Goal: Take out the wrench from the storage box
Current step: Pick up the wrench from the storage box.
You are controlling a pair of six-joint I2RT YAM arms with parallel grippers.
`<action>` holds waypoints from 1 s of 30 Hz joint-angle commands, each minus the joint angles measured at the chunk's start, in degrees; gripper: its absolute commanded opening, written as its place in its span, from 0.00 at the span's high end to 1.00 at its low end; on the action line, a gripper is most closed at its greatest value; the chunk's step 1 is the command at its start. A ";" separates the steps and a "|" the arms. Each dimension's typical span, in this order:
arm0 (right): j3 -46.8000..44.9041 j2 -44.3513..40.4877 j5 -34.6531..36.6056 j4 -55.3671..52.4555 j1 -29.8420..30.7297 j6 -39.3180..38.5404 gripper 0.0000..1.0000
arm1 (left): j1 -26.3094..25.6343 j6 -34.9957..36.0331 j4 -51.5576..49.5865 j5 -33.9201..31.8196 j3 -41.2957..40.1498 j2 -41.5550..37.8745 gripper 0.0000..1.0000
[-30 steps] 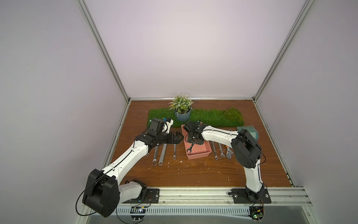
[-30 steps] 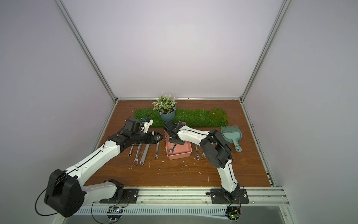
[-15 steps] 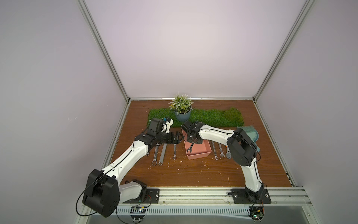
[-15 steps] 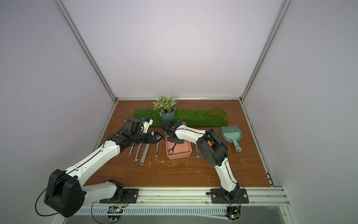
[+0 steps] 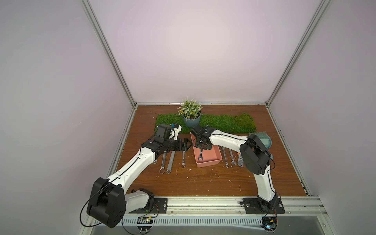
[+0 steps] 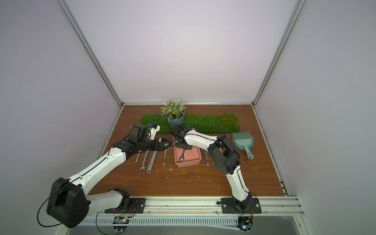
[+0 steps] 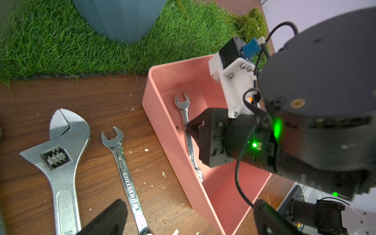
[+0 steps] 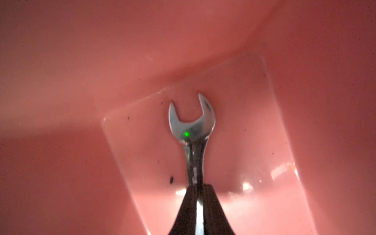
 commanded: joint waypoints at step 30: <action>3.26 2.20 -2.56 -8.30 1.75 -6.75 0.62 | 0.58 0.23 1.06 0.87 -1.03 -0.88 0.00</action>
